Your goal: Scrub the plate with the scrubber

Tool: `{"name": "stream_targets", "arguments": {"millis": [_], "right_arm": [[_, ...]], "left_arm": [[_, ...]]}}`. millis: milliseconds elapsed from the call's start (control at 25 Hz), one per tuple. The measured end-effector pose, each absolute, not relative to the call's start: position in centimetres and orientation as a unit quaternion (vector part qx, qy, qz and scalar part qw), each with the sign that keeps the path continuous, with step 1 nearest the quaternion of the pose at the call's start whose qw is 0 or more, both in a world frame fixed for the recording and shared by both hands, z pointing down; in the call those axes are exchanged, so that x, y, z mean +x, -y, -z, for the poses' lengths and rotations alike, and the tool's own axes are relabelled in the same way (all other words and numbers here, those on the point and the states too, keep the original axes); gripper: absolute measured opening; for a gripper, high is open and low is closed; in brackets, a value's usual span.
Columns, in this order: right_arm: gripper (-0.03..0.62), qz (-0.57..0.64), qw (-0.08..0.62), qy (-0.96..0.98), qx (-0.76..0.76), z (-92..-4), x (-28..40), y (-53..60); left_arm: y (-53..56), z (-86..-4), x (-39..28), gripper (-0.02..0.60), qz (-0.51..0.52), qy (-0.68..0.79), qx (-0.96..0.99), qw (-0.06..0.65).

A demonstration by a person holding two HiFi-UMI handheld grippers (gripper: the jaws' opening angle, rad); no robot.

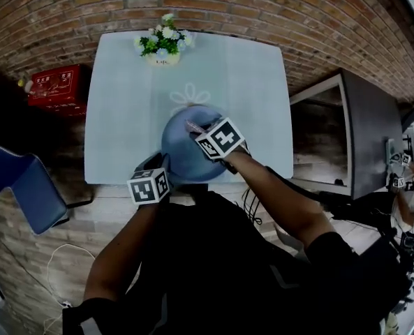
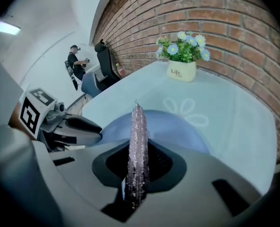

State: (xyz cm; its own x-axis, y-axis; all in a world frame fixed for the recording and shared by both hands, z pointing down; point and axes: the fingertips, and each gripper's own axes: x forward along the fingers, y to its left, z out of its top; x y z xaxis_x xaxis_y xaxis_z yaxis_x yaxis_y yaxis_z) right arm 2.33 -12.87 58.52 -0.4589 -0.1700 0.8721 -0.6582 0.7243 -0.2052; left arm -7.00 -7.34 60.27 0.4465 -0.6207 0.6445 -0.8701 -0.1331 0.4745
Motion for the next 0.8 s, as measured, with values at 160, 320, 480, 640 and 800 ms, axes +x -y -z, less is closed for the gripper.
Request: {"name": "stream_targets", "arguments": {"millis": [160,320,480,640,800], "right_arm": [[0.067,-0.269,0.451,0.813,0.252,-59.1,0.8,14.6],[0.067,-0.244,0.468,0.816,0.236,-60.0,-0.6,15.1],[0.067,-0.243,0.477,0.821,0.2,-60.8,-2.3,14.0],[0.067,-0.236,0.484,0.825,0.173,-61.1,-3.2,13.2],[0.067,-0.246,0.481,0.83,0.137,-61.2,-4.1,11.9]], "left_arm": [[6.3,-60.2,-6.8,0.098,-0.143,0.496,0.741,0.429],[5.3,-60.2,-5.9,0.087,-0.146,0.478,0.748,0.437],[5.7,-60.1,-6.1,0.078,-0.135,0.49,0.742,0.438],[5.6,-60.1,-6.3,0.067,-0.114,0.502,0.733,0.445],[5.7,-60.2,-6.4,0.063,-0.108,0.511,0.725,0.449]]}}
